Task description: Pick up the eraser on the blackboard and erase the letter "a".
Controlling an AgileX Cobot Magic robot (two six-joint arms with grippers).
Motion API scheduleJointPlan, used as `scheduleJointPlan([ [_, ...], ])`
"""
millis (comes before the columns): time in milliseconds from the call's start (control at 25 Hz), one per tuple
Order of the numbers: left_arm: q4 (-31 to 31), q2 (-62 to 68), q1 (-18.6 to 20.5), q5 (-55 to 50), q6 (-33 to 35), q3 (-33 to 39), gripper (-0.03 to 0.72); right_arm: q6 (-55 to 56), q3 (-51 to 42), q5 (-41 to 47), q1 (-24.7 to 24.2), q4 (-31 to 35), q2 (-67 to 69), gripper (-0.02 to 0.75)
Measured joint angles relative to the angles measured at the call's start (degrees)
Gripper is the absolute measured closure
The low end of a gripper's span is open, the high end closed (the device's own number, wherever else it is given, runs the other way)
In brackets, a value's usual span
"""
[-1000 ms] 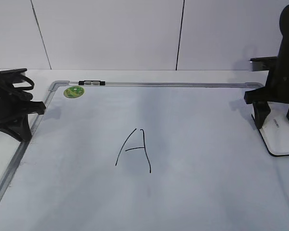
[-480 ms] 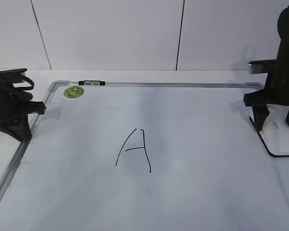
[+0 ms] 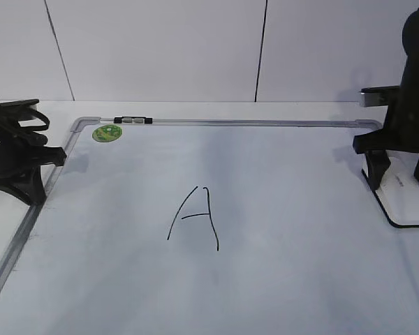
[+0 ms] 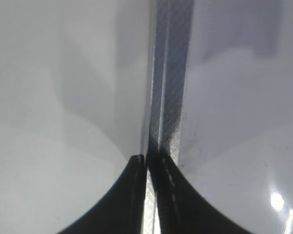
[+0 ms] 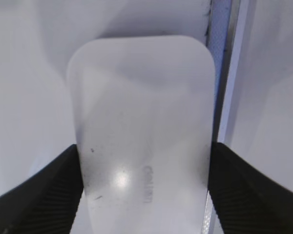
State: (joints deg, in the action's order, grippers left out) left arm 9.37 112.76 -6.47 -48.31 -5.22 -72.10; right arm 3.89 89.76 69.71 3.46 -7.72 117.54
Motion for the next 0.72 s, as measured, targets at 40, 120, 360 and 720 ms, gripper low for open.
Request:
scheduleJointPlan([
  [40, 0.0, 0.0, 0.0, 0.0, 0.0, 0.0, 0.635, 0.0, 0.1, 0.0, 0.0, 0.1, 0.0, 0.145],
  [120, 0.0, 0.0, 0.0, 0.0, 0.0, 0.0, 0.634, 0.0, 0.3, 0.0, 0.0, 0.5, -0.1, 0.145],
  [360, 0.0, 0.0, 0.0, 0.0, 0.0, 0.0, 0.631, 0.0, 1.0, 0.0, 0.0, 1.2, -1.7, 0.144],
  [720, 0.0, 0.0, 0.0, 0.0, -0.1, 0.0, 0.627, -0.2, 1.3, 0.1, 0.0, 3.4, -6.2, 0.145],
])
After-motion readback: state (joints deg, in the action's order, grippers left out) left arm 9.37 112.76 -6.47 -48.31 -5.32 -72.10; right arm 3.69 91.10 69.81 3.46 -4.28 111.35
